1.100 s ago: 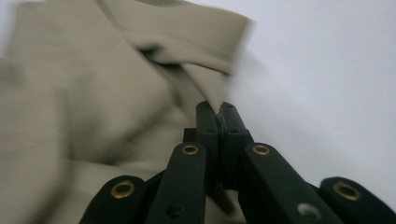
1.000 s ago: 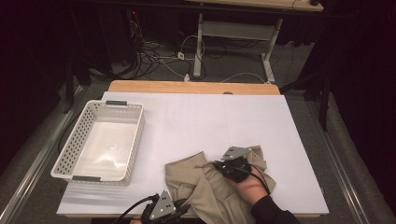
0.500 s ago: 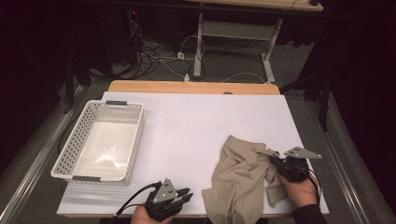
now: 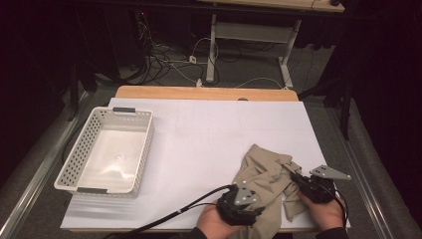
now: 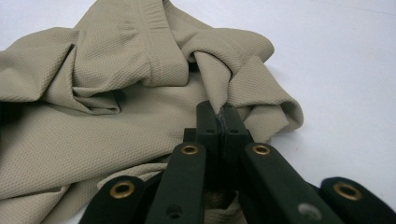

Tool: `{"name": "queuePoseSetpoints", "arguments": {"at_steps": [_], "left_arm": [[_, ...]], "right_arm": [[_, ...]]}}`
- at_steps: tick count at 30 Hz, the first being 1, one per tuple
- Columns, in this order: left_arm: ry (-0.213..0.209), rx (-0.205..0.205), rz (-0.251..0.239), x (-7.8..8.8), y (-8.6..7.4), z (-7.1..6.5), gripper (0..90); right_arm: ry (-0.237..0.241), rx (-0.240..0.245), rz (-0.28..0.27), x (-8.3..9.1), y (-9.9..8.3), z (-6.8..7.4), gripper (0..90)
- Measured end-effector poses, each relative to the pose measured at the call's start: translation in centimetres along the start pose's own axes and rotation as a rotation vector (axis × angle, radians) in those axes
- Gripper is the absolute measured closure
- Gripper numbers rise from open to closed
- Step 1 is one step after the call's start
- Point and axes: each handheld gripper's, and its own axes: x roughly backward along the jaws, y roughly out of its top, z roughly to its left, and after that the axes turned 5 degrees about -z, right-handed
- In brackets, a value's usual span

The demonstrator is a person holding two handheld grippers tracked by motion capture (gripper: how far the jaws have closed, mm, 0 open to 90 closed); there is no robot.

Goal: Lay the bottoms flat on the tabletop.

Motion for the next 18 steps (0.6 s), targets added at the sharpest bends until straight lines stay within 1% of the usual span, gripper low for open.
{"name": "queuePoseSetpoints", "arguments": {"at_steps": [1, 2, 3, 4, 6, 7, 10, 11, 12, 15, 16, 18], "left_arm": [[0.008, 0.003, 0.017, -0.6, 0.2, 0.1, 39.6], [-0.001, 0.011, 0.048, -1.1, 0.2, 0.3, 40.7], [-0.018, 0.015, 0.069, -1.4, 0.0, 0.6, 48.6], [-0.025, 0.007, 0.079, -1.4, -0.1, 0.8, 60.0], [-0.032, 0.008, 0.056, -0.7, -0.5, 0.9, 76.5], [-0.030, 0.006, 0.045, -0.2, -0.7, 1.1, 81.0], [-0.021, 0.014, 0.003, 1.7, -1.5, 1.6, 82.0], [-0.025, 0.022, -0.007, 2.3, -1.9, 1.8, 82.1], [-0.028, 0.025, -0.014, 3.0, -2.4, 2.0, 82.2], [-0.017, 0.032, -0.036, 5.0, -3.7, 2.4, 83.0], [-0.012, 0.036, -0.038, 5.7, -4.1, 2.5, 83.1], [0.005, 0.039, -0.037, 7.1, -4.9, 2.9, 84.4]], "right_arm": [[0.000, 0.003, -0.001, 0.0, 0.0, 0.0, 90.0], [0.000, 0.005, -0.001, 0.0, 0.0, 0.1, 90.0], [0.001, 0.008, -0.002, 0.0, 0.0, 0.1, 90.0], [0.002, 0.008, -0.001, 0.0, 0.0, 0.1, 90.0], [0.005, 0.002, 0.000, 0.0, 0.0, 0.1, 90.0], [0.007, 0.002, 0.000, 0.0, 0.0, 0.0, 90.0], [0.014, 0.004, 0.003, -0.1, 0.0, 0.1, 90.0], [0.016, 0.011, 0.002, -0.2, 0.0, 0.1, 90.0], [0.020, 0.017, 0.003, -0.2, 0.1, 0.1, 90.0], [0.024, 0.026, 0.008, -0.4, 0.1, 0.3, 90.0], [0.028, 0.023, 0.009, -0.4, 0.2, 0.4, 90.0], [0.027, 0.031, 0.011, -0.5, 0.2, 0.5, 90.0]]}}
